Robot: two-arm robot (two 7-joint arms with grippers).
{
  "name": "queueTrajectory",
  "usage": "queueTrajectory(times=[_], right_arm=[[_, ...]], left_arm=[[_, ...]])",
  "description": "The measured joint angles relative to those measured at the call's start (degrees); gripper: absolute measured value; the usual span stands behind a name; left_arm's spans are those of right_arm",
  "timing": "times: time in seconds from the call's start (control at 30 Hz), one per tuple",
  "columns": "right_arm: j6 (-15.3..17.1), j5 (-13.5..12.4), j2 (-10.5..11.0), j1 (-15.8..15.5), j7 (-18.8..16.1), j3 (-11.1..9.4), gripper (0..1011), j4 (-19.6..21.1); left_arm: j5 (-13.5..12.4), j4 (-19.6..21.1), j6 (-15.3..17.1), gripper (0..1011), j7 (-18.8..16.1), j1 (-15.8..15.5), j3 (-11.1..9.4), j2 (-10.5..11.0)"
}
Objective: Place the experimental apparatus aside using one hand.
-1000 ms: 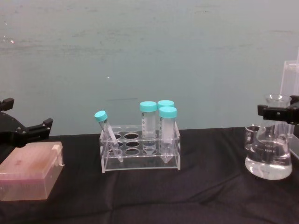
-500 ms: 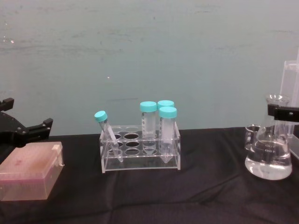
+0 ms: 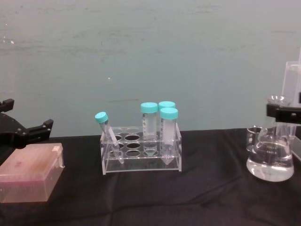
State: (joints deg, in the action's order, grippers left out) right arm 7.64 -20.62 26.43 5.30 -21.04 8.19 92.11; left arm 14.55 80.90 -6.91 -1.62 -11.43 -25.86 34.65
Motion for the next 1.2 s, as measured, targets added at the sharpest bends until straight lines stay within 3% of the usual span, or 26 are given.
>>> queueTrajectory(times=[0.27, 0.57, 1.2], right_arm=[[-2.8, -2.1, 1.6, 2.8, -5.8, 3.3, 1002, -2.5], [-3.2, -3.7, 2.3, 5.2, -8.8, 6.2, 1002, -4.7], [-3.2, -3.6, 2.2, 5.0, -8.7, 6.0, 1002, -4.6]], left_arm=[[0.0, 0.0, 0.0, 1000, 0.0, 0.0, 0.0, 0.0], [0.0, 0.0, 0.0, 1000, 0.0, 0.0, 0.0, 0.0], [0.0, 0.0, 0.0, 1000, 0.0, 0.0, 0.0, 0.0]])
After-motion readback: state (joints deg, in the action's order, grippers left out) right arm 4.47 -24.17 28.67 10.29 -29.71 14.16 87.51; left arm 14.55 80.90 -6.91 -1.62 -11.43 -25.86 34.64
